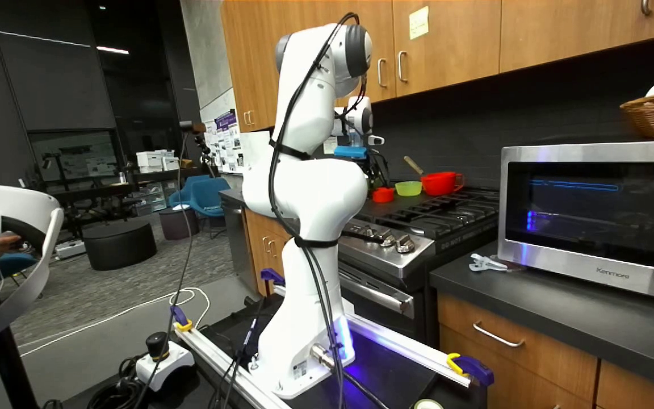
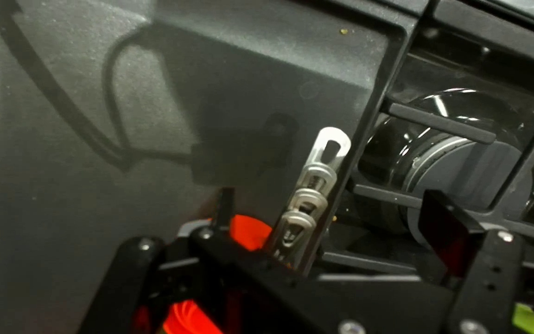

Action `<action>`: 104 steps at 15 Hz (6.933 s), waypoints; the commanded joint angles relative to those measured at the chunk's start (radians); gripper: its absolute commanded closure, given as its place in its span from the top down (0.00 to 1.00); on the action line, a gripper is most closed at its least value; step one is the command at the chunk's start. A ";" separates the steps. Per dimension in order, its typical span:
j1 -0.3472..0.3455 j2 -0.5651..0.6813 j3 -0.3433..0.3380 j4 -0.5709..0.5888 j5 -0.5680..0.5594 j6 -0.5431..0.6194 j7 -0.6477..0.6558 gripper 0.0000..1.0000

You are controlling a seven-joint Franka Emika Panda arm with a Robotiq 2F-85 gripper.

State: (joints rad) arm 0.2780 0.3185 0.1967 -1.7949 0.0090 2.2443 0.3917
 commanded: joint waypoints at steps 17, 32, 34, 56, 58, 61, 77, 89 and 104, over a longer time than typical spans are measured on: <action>0.028 0.007 -0.036 0.058 0.025 -0.048 0.242 1.00; 0.025 0.050 -0.050 0.077 0.050 -0.072 0.242 0.91; 0.026 0.053 -0.050 0.080 0.050 -0.073 0.241 0.91; 0.032 0.061 -0.052 0.107 0.033 -0.084 0.235 0.57; 0.040 0.078 -0.055 0.123 0.021 -0.093 0.245 0.59; 0.043 0.099 -0.057 0.144 0.021 -0.108 0.242 0.65; 0.054 0.124 -0.070 0.191 -0.008 -0.141 0.246 0.16; 0.057 0.114 -0.080 0.195 -0.036 -0.167 0.248 0.41; 0.060 0.109 -0.092 0.222 -0.086 -0.164 0.250 0.52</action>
State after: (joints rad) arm 0.3226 0.4357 0.1194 -1.5829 -0.0587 2.1016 0.6294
